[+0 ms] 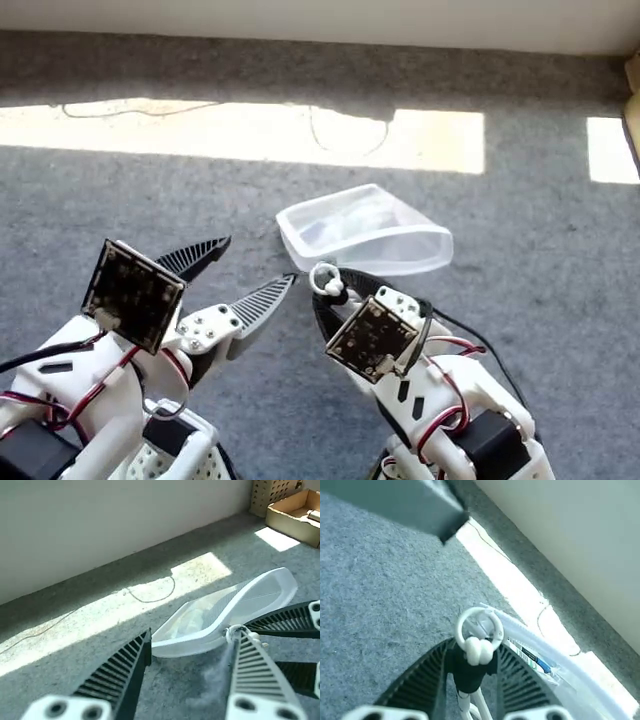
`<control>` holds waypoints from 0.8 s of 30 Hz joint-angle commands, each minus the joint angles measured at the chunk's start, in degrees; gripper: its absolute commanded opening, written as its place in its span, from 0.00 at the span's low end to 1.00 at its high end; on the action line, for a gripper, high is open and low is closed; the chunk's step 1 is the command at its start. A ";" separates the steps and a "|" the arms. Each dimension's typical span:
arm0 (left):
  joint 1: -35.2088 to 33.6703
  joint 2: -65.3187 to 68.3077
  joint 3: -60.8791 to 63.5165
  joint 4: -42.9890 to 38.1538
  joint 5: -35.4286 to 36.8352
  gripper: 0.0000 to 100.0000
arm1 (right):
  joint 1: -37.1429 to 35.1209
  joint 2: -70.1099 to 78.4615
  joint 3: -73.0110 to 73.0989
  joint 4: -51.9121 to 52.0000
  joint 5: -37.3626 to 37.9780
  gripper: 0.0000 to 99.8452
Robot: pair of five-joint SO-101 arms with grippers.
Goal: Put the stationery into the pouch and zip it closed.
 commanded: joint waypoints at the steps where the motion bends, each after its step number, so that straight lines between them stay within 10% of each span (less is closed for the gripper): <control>1: -2.42 1.54 1.01 0.97 -4.57 0.26 | 1.98 -0.40 -0.57 -2.15 -0.62 0.01; 11: 5.05 2.07 12.09 -1.41 -16.97 0.26 | 7.52 -0.04 -1.01 -1.80 -3.08 0.01; 24: 7.78 2.15 24.40 -23.38 -16.97 0.25 | 7.60 0.04 -1.19 1.71 -1.49 0.01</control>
